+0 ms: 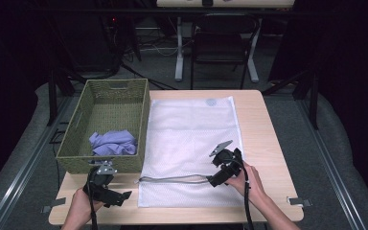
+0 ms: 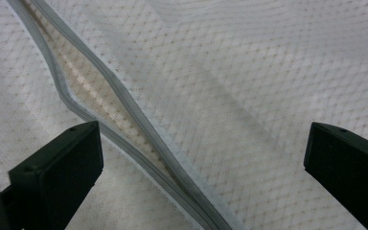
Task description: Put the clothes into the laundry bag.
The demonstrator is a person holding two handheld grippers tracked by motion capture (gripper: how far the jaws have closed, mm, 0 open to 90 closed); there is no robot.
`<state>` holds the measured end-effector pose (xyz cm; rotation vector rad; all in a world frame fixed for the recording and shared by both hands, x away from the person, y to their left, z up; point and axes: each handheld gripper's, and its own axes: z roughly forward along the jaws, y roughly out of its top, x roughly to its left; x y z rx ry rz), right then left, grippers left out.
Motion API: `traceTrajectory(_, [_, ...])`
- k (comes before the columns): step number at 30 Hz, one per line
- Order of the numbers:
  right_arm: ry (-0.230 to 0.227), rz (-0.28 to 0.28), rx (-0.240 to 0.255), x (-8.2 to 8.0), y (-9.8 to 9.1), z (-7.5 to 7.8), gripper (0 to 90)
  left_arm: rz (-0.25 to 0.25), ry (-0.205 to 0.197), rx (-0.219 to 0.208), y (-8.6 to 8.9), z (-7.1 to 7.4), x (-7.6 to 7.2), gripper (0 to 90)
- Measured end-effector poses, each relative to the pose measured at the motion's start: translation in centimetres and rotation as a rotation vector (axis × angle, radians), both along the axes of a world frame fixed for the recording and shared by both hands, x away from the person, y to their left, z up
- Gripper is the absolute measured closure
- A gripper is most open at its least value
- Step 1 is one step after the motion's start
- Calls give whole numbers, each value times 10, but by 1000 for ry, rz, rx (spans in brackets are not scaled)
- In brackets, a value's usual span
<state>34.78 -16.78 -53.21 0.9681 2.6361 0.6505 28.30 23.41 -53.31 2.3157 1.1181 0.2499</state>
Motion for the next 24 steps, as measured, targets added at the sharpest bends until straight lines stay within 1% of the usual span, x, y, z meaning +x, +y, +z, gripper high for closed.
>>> traceTrajectory(3, [1, 13, -13, 0, 6, -2, 0, -4, 1, 2, 0, 0, 0, 1])
traceTrajectory(7, [13, 11, -15, 2, 11, -4, 0, -5, 6, 2, 0, -1, 1, 1])
traceTrajectory(8, [10, 23, -19, 3, 12, -5, 0, -6, 6, 3, 0, -1, 1, 1])
traceTrajectory(13, [21, 31, -33, 4, 20, -9, 2, -8, 3, 4, -1, 0, 0, 1])
traceTrajectory(17, [22, 43, -37, 5, 29, -11, 24, -7, 5, 3, -1, -1, 1, 1])
traceTrajectory(20, [27, 57, -45, 8, 37, -15, 42, -18, 15, 13, -2, -2, 0, 1])
traceTrajectory(24, [34, 76, -59, 8, 45, -19, 65, -21, 6, 14, -2, -1, 0, 1])
